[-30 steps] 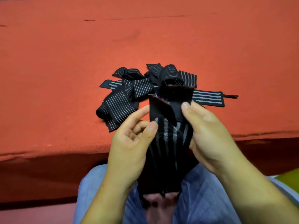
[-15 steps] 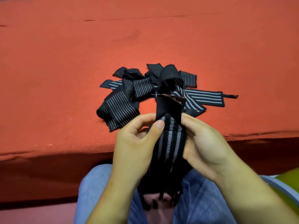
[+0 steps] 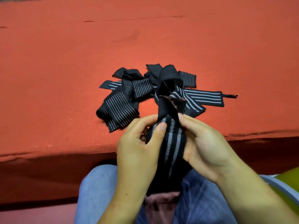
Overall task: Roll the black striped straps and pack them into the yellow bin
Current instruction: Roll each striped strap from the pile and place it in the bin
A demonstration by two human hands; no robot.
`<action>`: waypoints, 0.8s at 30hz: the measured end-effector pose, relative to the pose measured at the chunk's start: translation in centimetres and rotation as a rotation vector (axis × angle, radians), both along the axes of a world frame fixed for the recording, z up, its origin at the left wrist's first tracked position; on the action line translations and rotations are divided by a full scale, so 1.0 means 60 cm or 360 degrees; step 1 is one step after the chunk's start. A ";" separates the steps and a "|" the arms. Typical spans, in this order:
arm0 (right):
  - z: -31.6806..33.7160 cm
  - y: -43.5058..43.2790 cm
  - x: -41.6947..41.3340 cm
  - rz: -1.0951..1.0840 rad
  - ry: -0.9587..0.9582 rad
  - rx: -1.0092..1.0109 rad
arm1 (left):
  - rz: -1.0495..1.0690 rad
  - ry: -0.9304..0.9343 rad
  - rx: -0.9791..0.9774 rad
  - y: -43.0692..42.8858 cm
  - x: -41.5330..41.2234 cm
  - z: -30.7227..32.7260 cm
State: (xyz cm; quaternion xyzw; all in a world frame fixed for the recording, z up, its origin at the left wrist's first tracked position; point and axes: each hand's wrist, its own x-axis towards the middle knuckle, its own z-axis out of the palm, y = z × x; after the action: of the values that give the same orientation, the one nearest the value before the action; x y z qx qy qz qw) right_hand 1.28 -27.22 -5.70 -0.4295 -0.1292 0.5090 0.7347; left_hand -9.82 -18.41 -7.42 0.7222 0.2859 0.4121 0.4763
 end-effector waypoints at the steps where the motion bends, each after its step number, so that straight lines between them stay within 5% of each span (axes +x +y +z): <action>1: 0.000 -0.002 0.000 0.0024 0.0011 0.0012 | 0.0025 0.0010 0.0015 0.000 0.000 -0.002; 5: -0.005 -0.010 -0.007 0.0207 -0.0154 0.0060 | 0.0041 0.0058 0.0015 0.009 -0.002 -0.009; 9: -0.019 -0.009 -0.007 0.0021 -0.0415 -0.0117 | -0.0047 0.0206 0.0054 0.018 -0.006 -0.009; 16: -0.021 -0.016 -0.008 0.0175 -0.0463 -0.0133 | -0.0562 0.0176 -0.0331 0.041 0.010 0.030; 24: -0.031 -0.022 -0.006 0.0222 -0.0560 -0.0143 | -0.0549 0.0156 -0.0110 0.042 0.026 0.022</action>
State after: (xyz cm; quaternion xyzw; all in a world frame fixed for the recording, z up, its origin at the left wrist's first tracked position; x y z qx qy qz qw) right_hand 0.94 -28.52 -7.57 -0.5342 -0.2622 0.4810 0.6438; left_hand -8.28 -15.87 -6.08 0.7630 0.1947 0.2786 0.5498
